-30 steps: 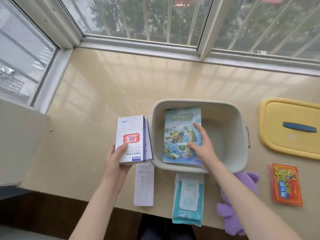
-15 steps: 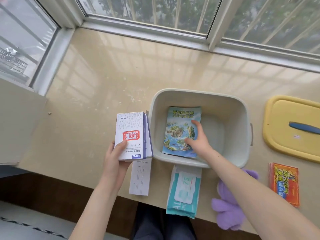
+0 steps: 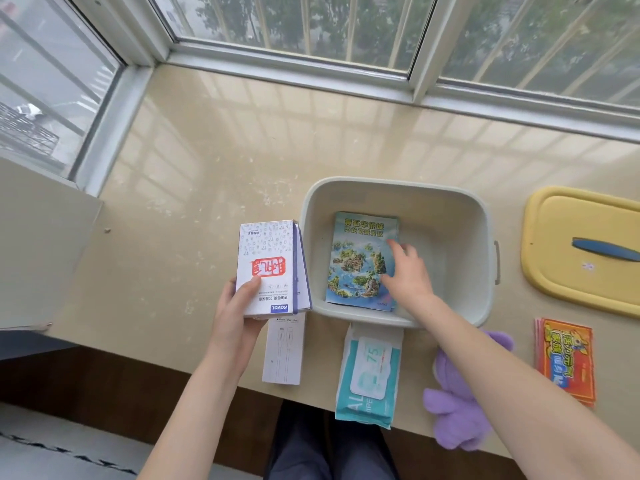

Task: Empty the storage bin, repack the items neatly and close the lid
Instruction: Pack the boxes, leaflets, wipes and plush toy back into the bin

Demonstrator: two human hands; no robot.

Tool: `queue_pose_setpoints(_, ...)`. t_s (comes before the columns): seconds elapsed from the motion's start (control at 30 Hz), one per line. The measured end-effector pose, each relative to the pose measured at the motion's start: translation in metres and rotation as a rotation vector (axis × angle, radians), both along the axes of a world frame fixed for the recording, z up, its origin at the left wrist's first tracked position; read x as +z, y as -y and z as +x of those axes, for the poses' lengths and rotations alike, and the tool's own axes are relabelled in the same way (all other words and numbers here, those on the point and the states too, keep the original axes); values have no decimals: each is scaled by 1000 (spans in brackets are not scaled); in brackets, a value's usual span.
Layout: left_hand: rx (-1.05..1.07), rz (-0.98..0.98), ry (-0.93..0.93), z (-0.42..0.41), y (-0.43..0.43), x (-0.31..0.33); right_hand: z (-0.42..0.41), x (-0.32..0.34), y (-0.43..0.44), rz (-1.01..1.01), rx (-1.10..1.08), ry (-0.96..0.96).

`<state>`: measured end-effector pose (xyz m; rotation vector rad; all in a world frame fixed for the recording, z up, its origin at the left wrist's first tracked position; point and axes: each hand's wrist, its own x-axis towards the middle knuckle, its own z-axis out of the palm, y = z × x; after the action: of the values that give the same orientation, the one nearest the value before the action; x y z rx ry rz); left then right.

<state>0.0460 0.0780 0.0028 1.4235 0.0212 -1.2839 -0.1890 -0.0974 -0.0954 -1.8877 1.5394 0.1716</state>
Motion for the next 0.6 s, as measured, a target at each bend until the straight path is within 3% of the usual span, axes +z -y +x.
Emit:
queue_pose_setpoints(0.17,-90,-7,33,-8,10,27,-29,54,-8,-337,26,251)
queue_pose_setpoints(0.33,-196,-2,54,-29,40,32,-74,73,-8,-633,16,164)
queue_pose_setpoints(0.47,-269,22,28,-53,75,6,-97,61,2,-654,15,21)
queue_pose_setpoints(0.6,-369,71,-15,-72,107,-37,-104,41,13,-570,-17,14)
